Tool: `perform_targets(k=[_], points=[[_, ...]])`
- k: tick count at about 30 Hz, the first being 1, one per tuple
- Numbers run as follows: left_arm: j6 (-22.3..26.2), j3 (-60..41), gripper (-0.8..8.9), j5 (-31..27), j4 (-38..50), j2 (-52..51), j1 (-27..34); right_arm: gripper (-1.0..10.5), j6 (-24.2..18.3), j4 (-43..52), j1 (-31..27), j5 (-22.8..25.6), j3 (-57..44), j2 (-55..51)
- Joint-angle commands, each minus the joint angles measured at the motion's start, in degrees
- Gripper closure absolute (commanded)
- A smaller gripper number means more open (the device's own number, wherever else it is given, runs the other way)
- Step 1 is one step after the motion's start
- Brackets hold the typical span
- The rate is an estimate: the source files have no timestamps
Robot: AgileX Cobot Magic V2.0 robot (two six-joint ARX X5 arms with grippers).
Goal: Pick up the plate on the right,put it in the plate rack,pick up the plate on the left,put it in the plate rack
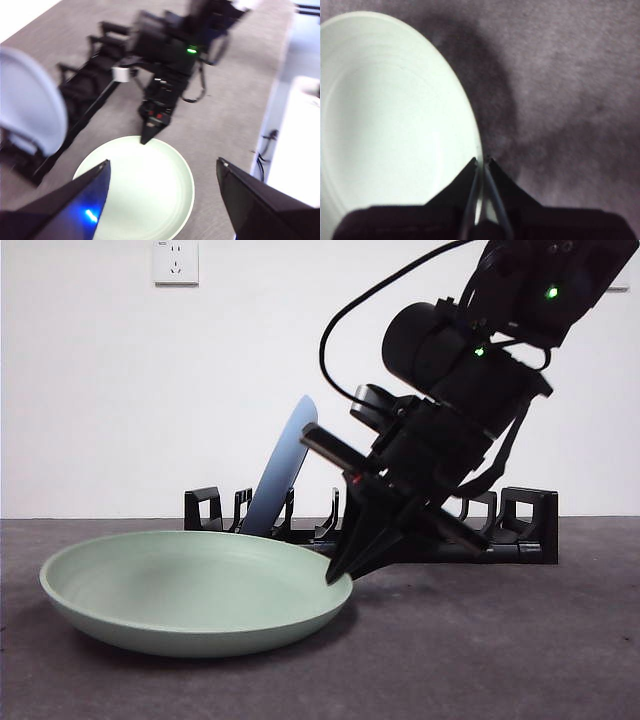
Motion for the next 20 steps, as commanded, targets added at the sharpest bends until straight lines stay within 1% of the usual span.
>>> perform_targets(k=[1, 3, 8, 10, 12, 15, 17, 20], points=[[4.39, -0.07, 4.54, 0.24, -0.02, 0.37, -3.06, 9.6, -0.07, -2.4, -0.7, -0.66, 1.31, -3.96], [6.4, -0.07, 4.54, 0.22, -0.35, 1.05, -5.62, 9.6, -1.81, -6.8, -1.53, -0.57, 2.89, -6.4], [11.67, -0.07, 4.52, -0.92, -1.4, 4.17, -13.49, 9.6, -8.63, -23.04, -5.42, 0.37, 9.44, -12.48], [13.4, -0.07, 4.35, -2.86, -1.05, 5.77, -16.85, 9.6, -10.84, -28.55, -6.93, 0.94, 12.15, -14.23], [15.34, -0.07, 4.35, -7.48, -0.5, 7.78, -20.41, 9.6, -12.39, -33.2, -8.46, 0.92, 14.62, -15.54], [18.21, -0.07, 4.35, -18.32, 0.85, 11.3, -25.66, 9.6, -14.51, -39.01, -10.16, 0.68, 18.03, -16.81], [20.74, -0.07, 4.35, -26.6, 2.34, 13.9, -28.74, 9.6, -15.52, -42.32, -10.8, 0.5, 20.09, -17.33], [23.23, -0.07, 4.35, -35.28, 5.7, 17.53, -31.76, 9.6, -16.22, -45.79, -10.88, 0.48, 22.47, -17.51]])
